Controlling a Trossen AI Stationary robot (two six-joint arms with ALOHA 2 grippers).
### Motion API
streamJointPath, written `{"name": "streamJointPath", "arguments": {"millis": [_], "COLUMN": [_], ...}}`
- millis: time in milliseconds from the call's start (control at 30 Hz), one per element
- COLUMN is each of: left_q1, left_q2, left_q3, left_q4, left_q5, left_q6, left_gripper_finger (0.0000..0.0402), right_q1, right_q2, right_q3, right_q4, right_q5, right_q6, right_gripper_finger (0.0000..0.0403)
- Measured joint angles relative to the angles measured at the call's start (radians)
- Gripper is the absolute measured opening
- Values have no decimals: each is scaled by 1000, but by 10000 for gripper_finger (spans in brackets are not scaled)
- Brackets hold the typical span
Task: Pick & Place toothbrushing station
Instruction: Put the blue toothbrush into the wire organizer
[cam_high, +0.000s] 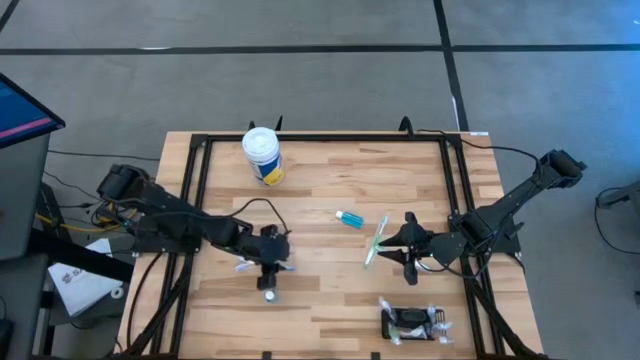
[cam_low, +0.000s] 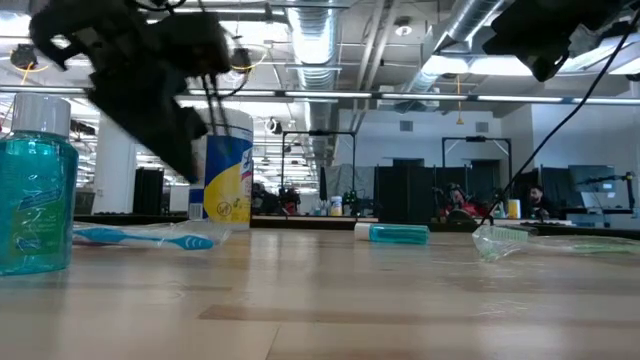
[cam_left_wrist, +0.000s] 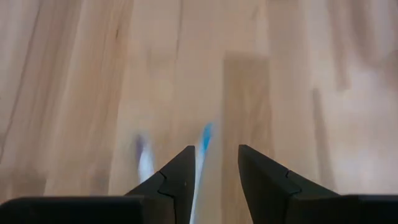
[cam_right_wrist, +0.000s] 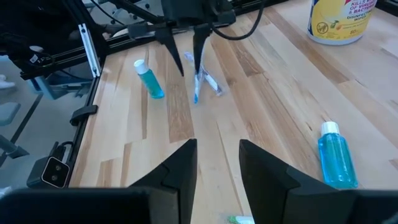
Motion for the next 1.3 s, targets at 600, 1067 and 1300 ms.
{"name": "streamJointPath", "arguments": {"millis": [600,1067,1300], "left_q1": [0,0,0], "left_q2": [-37,-36,-36], "left_q3": [0,0,0], "left_q4": [-345,-491,-545], "left_q5": [132,158,146], "left_q6": [-141,-141,-132], "left_gripper_finger": [115,115,115], "right_q1": [0,1,0], "right_q2": [0,0,0], "right_q3": [0,0,0], "right_q4": [1,1,1], "right_q5": [0,0,0], "right_q6": [0,0,0], "right_gripper_finger": [111,111,111]}}
